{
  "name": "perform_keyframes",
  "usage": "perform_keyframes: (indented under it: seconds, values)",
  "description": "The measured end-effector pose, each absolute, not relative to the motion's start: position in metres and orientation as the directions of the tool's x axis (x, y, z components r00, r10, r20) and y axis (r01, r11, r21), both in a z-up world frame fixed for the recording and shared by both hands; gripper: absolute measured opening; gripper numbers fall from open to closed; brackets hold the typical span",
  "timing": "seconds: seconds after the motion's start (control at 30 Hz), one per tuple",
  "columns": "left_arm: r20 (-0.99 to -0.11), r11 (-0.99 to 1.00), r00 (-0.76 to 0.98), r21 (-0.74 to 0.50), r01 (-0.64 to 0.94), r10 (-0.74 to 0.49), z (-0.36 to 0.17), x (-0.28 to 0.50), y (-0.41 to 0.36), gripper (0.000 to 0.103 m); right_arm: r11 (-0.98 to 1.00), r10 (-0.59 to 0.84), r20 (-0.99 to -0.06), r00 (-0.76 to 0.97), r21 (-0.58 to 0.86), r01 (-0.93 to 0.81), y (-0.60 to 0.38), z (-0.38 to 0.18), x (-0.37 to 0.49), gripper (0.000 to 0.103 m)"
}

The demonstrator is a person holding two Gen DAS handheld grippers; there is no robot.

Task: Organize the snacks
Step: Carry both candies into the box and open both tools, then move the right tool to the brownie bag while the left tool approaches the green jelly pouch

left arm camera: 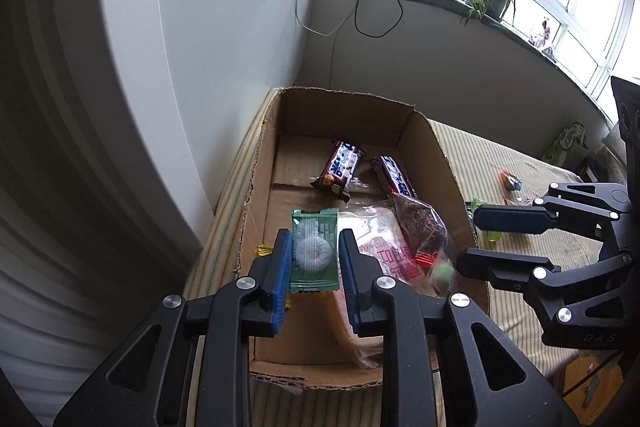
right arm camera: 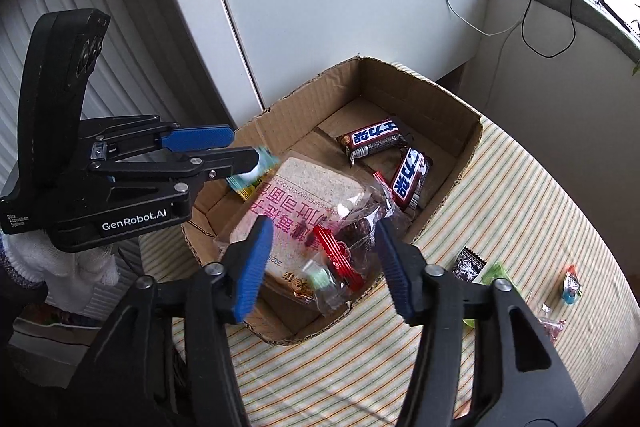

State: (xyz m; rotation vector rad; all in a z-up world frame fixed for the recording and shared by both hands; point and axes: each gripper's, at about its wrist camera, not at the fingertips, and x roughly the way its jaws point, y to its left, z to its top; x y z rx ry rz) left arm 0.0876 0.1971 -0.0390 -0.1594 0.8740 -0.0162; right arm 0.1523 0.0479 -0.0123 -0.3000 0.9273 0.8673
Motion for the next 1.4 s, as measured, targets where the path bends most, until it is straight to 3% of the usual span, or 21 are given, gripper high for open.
perform_keyframes:
  seconds: [0.07,0.1,0.8,1.0,1.1,1.4]
  values:
    - [-0.760,0.988,0.646,-0.142,-0.061,-0.069,-0.038,0.088,0.197,0.049,0.638,0.522,-0.795,0.309,0.124,-0.760,0.045,-0.010,0.151,0.065]
    - [-0.757,0.988,0.650,-0.140,-0.064,-0.065,-0.038,0.087,0.197,0.050,0.640,0.522,-0.794,0.311,0.123,-0.759,0.044,-0.009,0.151,0.068]
    - [-0.733,0.994,0.677,-0.110,-0.024,-0.065,-0.017,0.074,0.169,0.050,0.668,0.506,-0.787,0.353,0.100,-0.737,0.002,0.008,0.138,0.072]
    - [-0.723,0.991,0.683,-0.131,0.007,-0.100,-0.012,0.069,0.148,0.050,0.723,0.489,-0.779,0.393,0.109,-0.682,-0.046,0.018,0.142,0.073]
    - [-0.718,0.990,0.685,-0.140,0.031,-0.123,-0.009,0.067,0.133,0.050,0.754,0.469,-0.777,0.420,0.105,-0.648,-0.072,0.021,0.145,0.080]
    - [-0.723,0.979,0.661,-0.179,0.102,-0.201,-0.016,0.072,0.085,0.050,0.821,0.406,-0.794,0.452,0.101,-0.561,-0.138,0.008,0.154,0.081]
